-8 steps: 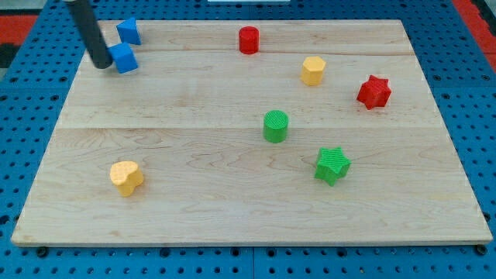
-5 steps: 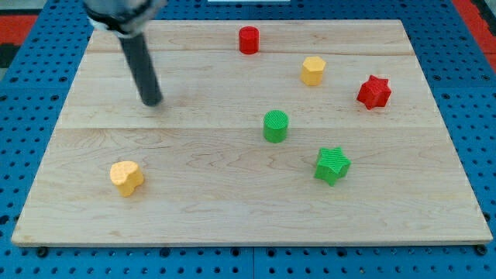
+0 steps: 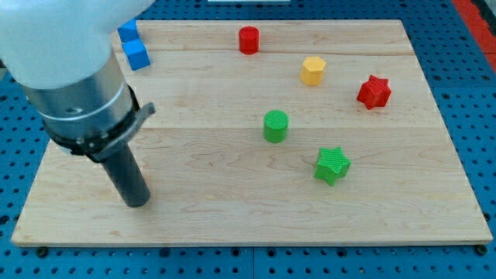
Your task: Slide yellow heart to blue cube
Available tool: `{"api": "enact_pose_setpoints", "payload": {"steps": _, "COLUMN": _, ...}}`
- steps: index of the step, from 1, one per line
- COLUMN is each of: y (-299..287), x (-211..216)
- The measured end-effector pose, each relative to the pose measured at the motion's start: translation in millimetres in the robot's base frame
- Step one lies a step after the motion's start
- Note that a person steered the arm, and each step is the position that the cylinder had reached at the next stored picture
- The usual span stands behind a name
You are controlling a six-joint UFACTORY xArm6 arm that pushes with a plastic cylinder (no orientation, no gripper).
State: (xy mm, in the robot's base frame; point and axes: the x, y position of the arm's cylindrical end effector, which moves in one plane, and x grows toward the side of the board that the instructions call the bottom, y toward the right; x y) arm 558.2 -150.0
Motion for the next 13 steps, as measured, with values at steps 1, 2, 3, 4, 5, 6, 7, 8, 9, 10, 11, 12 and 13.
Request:
{"api": "enact_pose_setpoints", "payload": {"steps": 1, "y": -44.5, "x": -14.4}}
{"api": "enact_pose_setpoints", "payload": {"steps": 2, "y": -74.1, "x": -40.3}}
{"api": "enact_pose_setpoints", "payload": {"steps": 3, "y": -48.6, "x": -61.2}}
{"api": "enact_pose_setpoints", "payload": {"steps": 4, "y": -44.8, "x": -41.9}}
{"api": "enact_pose_setpoints", "payload": {"steps": 5, "y": -44.4, "x": -60.2}}
{"api": "enact_pose_setpoints", "payload": {"steps": 6, "y": -29.7, "x": -81.0}}
{"api": "enact_pose_setpoints", "payload": {"steps": 7, "y": -8.6, "x": -91.4}}
{"api": "enact_pose_setpoints", "payload": {"steps": 8, "y": 16.0, "x": -104.6}}
{"api": "enact_pose_setpoints", "payload": {"steps": 9, "y": 23.2, "x": -121.5}}
{"api": "enact_pose_setpoints", "payload": {"steps": 10, "y": 30.9, "x": -145.3}}
{"api": "enact_pose_setpoints", "payload": {"steps": 11, "y": 19.5, "x": -171.8}}
{"api": "enact_pose_setpoints", "payload": {"steps": 12, "y": 5.6, "x": -205.9}}
{"api": "enact_pose_setpoints", "payload": {"steps": 13, "y": -22.3, "x": -216.7}}
